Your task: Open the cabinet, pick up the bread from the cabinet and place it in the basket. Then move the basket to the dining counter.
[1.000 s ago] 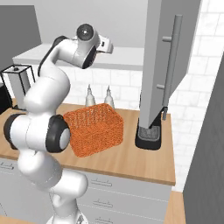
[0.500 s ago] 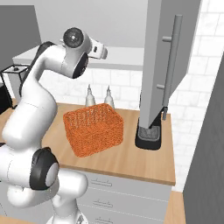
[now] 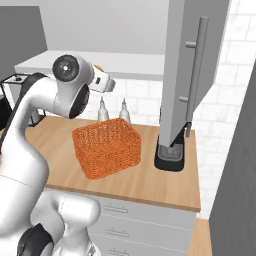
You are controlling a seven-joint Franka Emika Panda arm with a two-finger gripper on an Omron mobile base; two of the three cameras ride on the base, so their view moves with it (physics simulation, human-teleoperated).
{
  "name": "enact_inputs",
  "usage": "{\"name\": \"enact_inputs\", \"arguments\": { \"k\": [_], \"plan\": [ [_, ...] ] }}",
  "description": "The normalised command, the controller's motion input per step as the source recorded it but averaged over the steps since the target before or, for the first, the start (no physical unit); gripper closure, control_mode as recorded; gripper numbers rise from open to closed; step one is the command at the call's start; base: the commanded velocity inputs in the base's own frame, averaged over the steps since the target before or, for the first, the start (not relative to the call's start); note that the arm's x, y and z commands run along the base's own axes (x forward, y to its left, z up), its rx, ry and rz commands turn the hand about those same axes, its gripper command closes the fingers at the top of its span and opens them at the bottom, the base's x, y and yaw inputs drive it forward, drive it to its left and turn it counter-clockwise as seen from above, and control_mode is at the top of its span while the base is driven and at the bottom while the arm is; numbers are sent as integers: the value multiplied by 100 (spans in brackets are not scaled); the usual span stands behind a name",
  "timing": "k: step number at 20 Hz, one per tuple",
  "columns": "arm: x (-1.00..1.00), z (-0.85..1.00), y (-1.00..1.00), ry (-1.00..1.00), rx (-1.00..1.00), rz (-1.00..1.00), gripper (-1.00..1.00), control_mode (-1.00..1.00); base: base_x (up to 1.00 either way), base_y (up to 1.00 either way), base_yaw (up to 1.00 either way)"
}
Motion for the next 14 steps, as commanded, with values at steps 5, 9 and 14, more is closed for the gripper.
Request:
{"name": "enact_inputs", "arguments": {
  "k": [5,9,14],
  "plan": [
    [-100,-60,7,12,3,-18,100,-100,0,0,0],
    [-69,-92,27,25,0,-23,100,-100,0,0,0],
    [19,-100,32,31,1,-23,100,-100,0,0,0]
  ]
}}
